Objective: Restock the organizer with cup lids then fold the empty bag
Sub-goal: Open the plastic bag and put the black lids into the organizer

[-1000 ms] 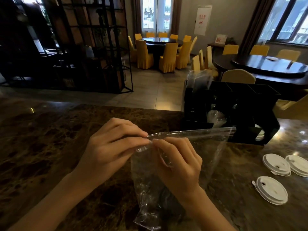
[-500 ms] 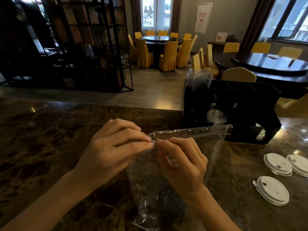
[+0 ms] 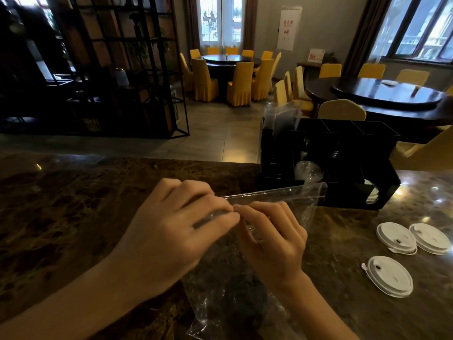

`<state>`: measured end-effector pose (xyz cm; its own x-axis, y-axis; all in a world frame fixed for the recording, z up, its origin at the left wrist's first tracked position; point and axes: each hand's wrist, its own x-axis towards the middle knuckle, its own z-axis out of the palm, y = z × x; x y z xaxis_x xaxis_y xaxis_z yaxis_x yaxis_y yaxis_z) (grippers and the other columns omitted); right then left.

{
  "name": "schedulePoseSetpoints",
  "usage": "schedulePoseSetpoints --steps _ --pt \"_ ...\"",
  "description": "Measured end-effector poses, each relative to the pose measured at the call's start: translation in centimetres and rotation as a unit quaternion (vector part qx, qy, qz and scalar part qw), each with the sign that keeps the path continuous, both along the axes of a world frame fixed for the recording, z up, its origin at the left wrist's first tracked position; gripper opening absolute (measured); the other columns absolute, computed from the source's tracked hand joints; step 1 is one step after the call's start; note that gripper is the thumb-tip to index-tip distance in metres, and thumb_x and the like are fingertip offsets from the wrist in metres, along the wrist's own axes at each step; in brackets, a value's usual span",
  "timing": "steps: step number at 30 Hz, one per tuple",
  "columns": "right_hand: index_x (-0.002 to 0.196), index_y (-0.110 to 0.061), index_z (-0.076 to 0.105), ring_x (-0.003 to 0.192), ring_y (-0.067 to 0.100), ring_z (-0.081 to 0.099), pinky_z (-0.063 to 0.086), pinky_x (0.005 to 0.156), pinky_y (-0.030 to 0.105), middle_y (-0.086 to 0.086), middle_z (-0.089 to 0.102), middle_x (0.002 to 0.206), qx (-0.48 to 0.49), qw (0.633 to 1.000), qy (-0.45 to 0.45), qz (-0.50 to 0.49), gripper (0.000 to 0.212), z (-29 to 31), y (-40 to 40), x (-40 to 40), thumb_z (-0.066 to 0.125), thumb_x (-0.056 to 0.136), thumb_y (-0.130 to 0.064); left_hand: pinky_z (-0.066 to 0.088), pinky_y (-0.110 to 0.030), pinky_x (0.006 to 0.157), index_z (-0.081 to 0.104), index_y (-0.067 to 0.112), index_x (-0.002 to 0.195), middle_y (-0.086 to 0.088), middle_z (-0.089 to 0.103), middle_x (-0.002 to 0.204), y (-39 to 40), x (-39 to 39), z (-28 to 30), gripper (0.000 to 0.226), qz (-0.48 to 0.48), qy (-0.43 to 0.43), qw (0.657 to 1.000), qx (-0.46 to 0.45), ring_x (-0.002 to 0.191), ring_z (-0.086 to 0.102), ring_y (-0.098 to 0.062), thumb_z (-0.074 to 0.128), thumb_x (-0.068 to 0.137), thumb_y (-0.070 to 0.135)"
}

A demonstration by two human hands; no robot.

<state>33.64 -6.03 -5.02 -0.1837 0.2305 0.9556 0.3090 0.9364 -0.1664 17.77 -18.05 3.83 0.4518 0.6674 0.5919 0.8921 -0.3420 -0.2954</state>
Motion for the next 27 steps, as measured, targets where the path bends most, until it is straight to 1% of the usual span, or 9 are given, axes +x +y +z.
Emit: schedulePoseSetpoints --steps 1,3,6,8,13,19,22,25,27 --pt "0.088 -0.003 0.082 0.066 0.020 0.067 0.052 0.051 0.031 0.009 0.076 0.083 -0.002 1.000 0.001 0.003 0.015 0.0 0.0 0.0 0.080 0.089 -0.018 0.046 -0.041 0.078 0.071 0.018 0.114 -0.001 0.074 0.109 0.1 0.4 -0.1 0.021 0.004 0.008 1.000 0.001 0.103 0.059 -0.025 0.060 0.097 0.021" --pt "0.089 -0.003 0.082 0.066 0.020 0.067 0.052 0.052 0.031 0.009 0.076 0.083 -0.003 1.000 0.001 0.004 0.015 -0.1 0.1 0.0 0.081 0.089 -0.019 0.045 -0.038 0.074 0.077 0.016 0.104 -0.002 0.076 0.100 0.4 0.8 0.1 0.025 0.009 0.011 1.000 -0.005 0.093 0.064 -0.025 0.053 0.098 0.018" --pt "0.089 -0.005 0.082 0.066 0.017 0.066 0.051 0.052 0.029 0.007 0.076 0.083 -0.009 1.000 0.006 -0.007 0.012 -0.4 0.2 0.1 0.085 0.085 -0.017 0.049 -0.037 0.069 0.079 0.013 0.098 -0.003 0.077 0.095 0.7 0.6 0.1 0.022 0.005 0.000 1.000 -0.012 0.082 0.069 -0.025 0.057 0.094 0.015" --pt "0.089 -0.006 0.082 0.066 0.017 0.066 0.051 0.051 0.029 0.007 0.075 0.083 -0.004 1.000 0.006 -0.013 0.012 -0.5 0.4 0.2 0.085 0.085 -0.017 0.049 -0.036 0.070 0.080 0.010 0.098 -0.004 0.077 0.095 0.6 0.5 -0.1 0.020 -0.001 -0.016 1.000 -0.008 0.081 0.070 -0.025 0.061 0.093 0.014" --pt "0.089 -0.006 0.083 0.066 0.017 0.066 0.051 0.051 0.028 0.007 0.076 0.081 0.010 1.000 0.007 -0.029 0.014 -0.5 1.3 0.9 0.075 0.094 -0.017 0.047 -0.033 0.077 0.081 0.009 0.098 -0.006 0.078 0.095 0.4 0.2 -0.3 0.020 -0.004 -0.024 1.000 0.010 0.083 0.070 -0.025 0.062 0.093 0.012" --pt "0.088 -0.005 0.082 0.066 0.017 0.067 0.052 0.054 0.027 0.008 0.076 0.082 0.013 0.999 0.006 -0.041 0.007 -0.5 2.1 1.7 0.081 0.088 -0.011 0.046 -0.032 0.079 0.081 0.009 0.098 -0.005 0.078 0.096 0.4 0.1 -0.4 0.020 -0.006 -0.033 0.999 0.017 0.090 0.061 -0.020 0.062 0.092 0.014" --pt "0.087 -0.004 0.082 0.066 0.018 0.067 0.052 0.053 0.028 0.009 0.075 0.081 0.015 0.999 0.005 -0.040 0.006 -0.5 2.3 2.0 0.081 0.088 -0.010 0.049 -0.039 0.077 0.080 0.013 0.102 -0.002 0.077 0.099 0.5 0.2 -0.2 0.020 0.010 -0.008 1.000 0.000 0.088 0.067 -0.025 0.063 0.092 0.017" --pt "0.087 -0.004 0.082 0.065 0.019 0.067 0.051 0.051 0.030 0.009 0.076 0.081 0.016 0.999 0.001 -0.037 0.009 -0.5 2.3 2.2 0.082 0.087 -0.013 0.051 -0.045 0.078 0.074 0.018 0.114 -0.003 0.073 0.111 1.3 1.3 0.3 0.028 0.046 0.034 0.998 -0.030 0.098 0.067 -0.029 0.067 0.088 0.023" --pt "0.088 -0.003 0.082 0.065 0.020 0.068 0.052 0.051 0.030 0.010 0.076 0.082 0.018 0.999 -0.003 -0.032 0.012 -0.4 2.2 2.3 0.081 0.087 -0.016 0.053 -0.045 0.077 0.072 0.017 0.116 -0.007 0.072 0.114 2.0 2.3 0.6 0.031 0.050 0.047 0.997 -0.043 0.102 0.067 -0.030 0.064 0.087 0.023"
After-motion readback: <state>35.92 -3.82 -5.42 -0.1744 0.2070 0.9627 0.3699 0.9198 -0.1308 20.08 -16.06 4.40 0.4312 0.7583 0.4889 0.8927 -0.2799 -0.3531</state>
